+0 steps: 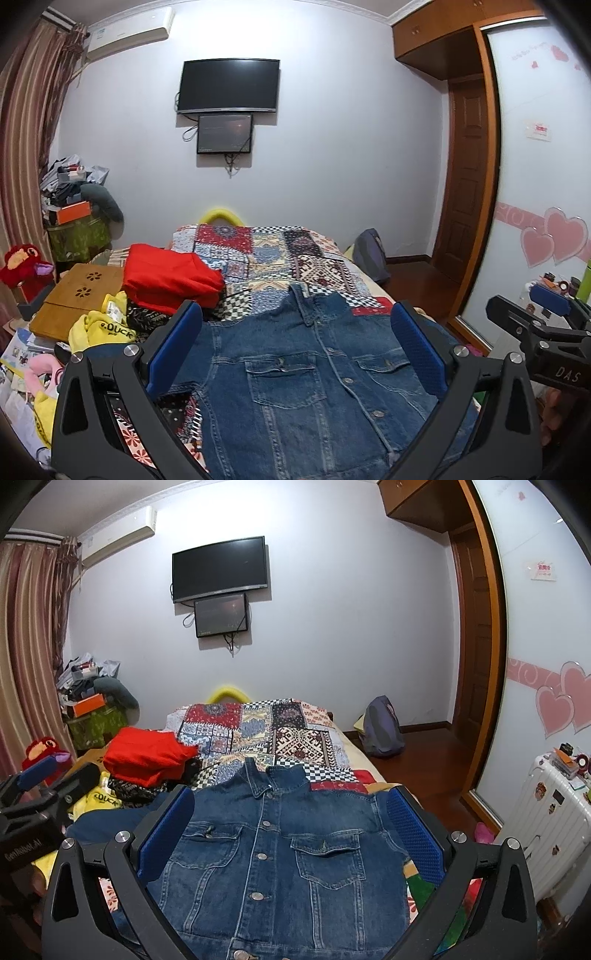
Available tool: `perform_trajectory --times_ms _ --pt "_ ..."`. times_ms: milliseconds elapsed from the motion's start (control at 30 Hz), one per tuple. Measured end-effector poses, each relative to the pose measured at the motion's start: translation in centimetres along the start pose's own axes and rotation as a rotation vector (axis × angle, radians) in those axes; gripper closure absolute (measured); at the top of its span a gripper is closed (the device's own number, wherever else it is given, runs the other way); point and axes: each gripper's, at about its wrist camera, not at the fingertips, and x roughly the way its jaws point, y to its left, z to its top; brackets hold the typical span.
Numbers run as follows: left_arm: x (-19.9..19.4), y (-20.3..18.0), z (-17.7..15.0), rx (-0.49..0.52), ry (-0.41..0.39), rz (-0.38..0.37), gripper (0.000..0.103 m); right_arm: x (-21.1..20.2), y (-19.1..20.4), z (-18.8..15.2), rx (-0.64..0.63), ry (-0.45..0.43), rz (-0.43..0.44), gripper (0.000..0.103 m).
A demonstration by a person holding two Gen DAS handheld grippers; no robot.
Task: Fold large clothes
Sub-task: 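Grasp the denim jacket sleeve with the left tool and lift it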
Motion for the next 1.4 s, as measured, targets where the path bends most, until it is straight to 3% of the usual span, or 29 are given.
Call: perform_trajectory --times_ms 300,467,700,867,1000,1200,1267,1400 --pt "4.4 7.9 0.0 -0.072 0.049 0.156 0.0 5.9 1.0 -0.4 -0.04 0.097 0.013 0.0" --pt "7.2 15.6 -1.7 -0.19 0.083 0.285 0.0 10.6 1.9 -1.2 -0.071 0.177 0.023 0.0" --pt "11.1 27.7 -7.3 -0.429 0.297 0.445 0.0 16.3 1.9 -2.5 -0.067 0.323 0.029 0.0" --pt "12.3 34.8 -12.3 -0.624 0.436 0.45 0.0 19.2 1.5 -3.0 -0.051 0.393 -0.002 0.0" --pt "12.4 39.4 -16.0 -0.752 0.503 0.469 0.004 20.5 1.2 -3.3 -0.053 0.434 -0.027 0.0" --pt "12.4 44.5 -20.5 -1.0 0.49 0.406 0.021 22.1 1.6 -3.5 -0.069 0.467 -0.047 0.0" --pt "12.6 45.5 -21.3 -1.035 0.484 0.415 0.029 22.6 1.7 -3.7 -0.075 0.482 -0.052 0.0" --pt "13.7 47.3 -22.4 -1.071 0.475 0.438 0.031 23.1 2.1 -4.1 -0.09 0.503 -0.057 0.0"
